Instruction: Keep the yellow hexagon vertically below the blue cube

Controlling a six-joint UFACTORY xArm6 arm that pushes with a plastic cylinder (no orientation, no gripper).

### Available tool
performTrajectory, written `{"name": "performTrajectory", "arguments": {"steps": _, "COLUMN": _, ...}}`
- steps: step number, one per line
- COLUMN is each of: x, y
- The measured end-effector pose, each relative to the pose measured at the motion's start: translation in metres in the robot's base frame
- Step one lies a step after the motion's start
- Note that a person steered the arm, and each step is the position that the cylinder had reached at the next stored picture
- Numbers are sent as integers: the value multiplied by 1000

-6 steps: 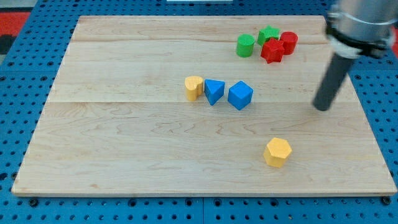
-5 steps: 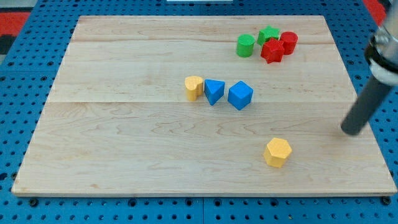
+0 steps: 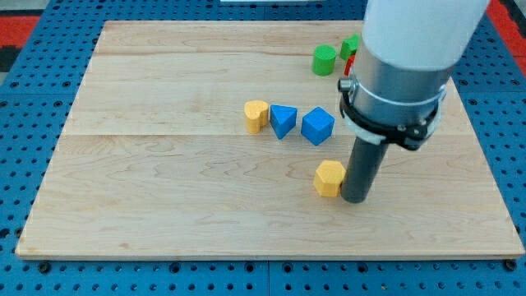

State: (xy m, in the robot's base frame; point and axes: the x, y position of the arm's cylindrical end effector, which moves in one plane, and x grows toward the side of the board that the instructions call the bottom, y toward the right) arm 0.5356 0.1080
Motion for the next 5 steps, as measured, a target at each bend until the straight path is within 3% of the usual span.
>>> {"name": "performTrajectory", "arguments": {"steps": 1, "x": -22, "y": 0}}
{"name": "performTrajectory", "arguments": {"steps": 3, "x": -7, "y": 2}}
{"name": "performTrajectory", "arguments": {"steps": 5, "x": -25, "y": -39}}
